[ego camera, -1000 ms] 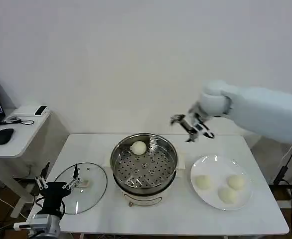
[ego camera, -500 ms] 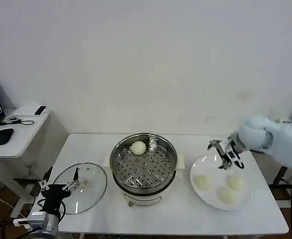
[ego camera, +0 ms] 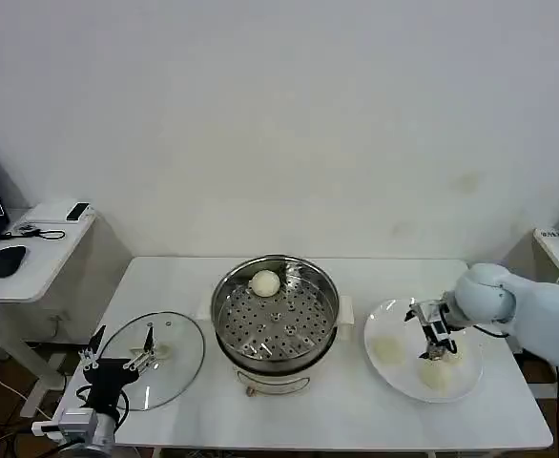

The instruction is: Take steamed baozi put them in steamer then cover it.

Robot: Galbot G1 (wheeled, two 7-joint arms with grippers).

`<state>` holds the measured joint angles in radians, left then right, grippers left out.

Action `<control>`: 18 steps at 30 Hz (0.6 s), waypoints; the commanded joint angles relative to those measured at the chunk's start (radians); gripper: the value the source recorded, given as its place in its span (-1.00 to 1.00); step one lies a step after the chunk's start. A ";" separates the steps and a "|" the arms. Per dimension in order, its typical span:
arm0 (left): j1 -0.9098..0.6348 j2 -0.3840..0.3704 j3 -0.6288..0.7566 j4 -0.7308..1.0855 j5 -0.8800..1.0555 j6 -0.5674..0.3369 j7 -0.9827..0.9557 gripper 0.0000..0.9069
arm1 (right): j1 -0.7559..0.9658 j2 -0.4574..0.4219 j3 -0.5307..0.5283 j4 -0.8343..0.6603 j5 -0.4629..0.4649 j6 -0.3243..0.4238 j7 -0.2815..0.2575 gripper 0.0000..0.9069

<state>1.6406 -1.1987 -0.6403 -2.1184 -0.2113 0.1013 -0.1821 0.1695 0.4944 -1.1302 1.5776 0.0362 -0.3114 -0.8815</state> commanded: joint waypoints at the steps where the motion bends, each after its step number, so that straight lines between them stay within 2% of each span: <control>1: 0.000 0.009 -0.003 0.009 0.017 0.000 0.000 1.00 | -0.131 0.087 0.078 -0.095 0.020 -0.028 0.018 1.00; 6: 0.009 0.002 -0.004 0.014 0.024 -0.003 0.001 1.00 | -0.154 0.139 0.088 -0.134 0.011 -0.025 0.037 1.00; 11: 0.006 0.001 -0.006 0.020 0.030 -0.004 0.000 1.00 | -0.155 0.172 0.089 -0.157 0.008 -0.030 0.035 1.00; 12: 0.006 0.000 -0.007 0.020 0.033 -0.004 -0.001 1.00 | -0.154 0.176 0.086 -0.161 0.008 -0.035 0.034 0.96; 13: 0.005 -0.001 -0.007 0.020 0.035 -0.004 -0.001 1.00 | -0.154 0.178 0.084 -0.162 0.008 -0.036 0.034 0.82; 18: 0.010 -0.006 -0.007 0.020 0.043 -0.007 -0.001 1.00 | -0.152 0.191 0.080 -0.173 0.007 -0.043 0.036 0.73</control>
<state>1.6480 -1.2052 -0.6473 -2.0999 -0.1760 0.0964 -0.1830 0.0458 0.6436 -1.0631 1.4396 0.0414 -0.3439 -0.8514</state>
